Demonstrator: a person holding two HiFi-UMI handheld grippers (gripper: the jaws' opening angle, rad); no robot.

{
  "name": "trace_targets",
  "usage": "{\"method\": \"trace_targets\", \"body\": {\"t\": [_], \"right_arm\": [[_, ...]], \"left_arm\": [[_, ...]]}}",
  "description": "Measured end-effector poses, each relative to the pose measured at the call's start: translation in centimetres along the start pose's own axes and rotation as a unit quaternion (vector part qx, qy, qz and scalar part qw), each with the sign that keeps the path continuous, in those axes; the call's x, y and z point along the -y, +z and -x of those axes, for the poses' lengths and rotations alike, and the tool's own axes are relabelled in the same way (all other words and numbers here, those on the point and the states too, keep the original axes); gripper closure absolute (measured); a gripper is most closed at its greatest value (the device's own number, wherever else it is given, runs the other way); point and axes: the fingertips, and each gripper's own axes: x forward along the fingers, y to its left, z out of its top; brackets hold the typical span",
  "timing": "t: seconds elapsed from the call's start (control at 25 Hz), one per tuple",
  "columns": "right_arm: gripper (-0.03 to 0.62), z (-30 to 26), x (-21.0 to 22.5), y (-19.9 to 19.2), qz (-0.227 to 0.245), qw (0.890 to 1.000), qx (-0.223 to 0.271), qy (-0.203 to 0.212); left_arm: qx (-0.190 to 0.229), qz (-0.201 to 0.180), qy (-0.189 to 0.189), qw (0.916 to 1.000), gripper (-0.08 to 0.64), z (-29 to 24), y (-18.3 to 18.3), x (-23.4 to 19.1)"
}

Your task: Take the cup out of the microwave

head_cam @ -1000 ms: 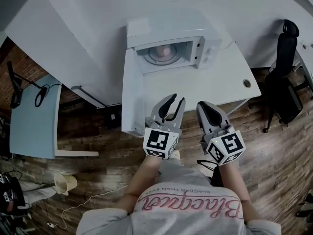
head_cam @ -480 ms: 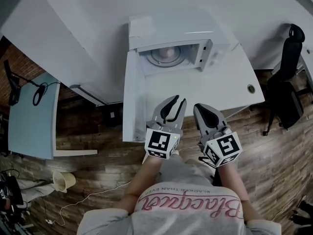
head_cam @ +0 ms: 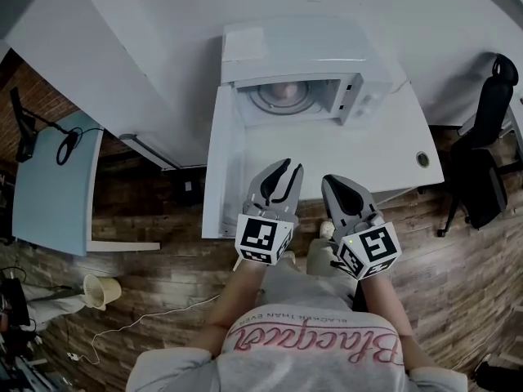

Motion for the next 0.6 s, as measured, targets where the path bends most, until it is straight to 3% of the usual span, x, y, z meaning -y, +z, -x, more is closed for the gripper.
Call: {"method": "trace_targets", "body": {"t": [0.28, 0.6], "right_arm": [[0.58, -1.7, 1.7, 0.5, 0.008, 0.999, 0.003, 0.032], [0.58, -4.0, 5.7, 0.6, 0.013, 0.999, -0.002, 0.042]], "left_arm": [[-0.004, -0.009, 0.028, 0.9996, 0.472, -1.9, -0.1, -0.5], [-0.012, -0.013, 0.066, 0.9977, 0.472, -5.1, -0.5, -1.4]]}}
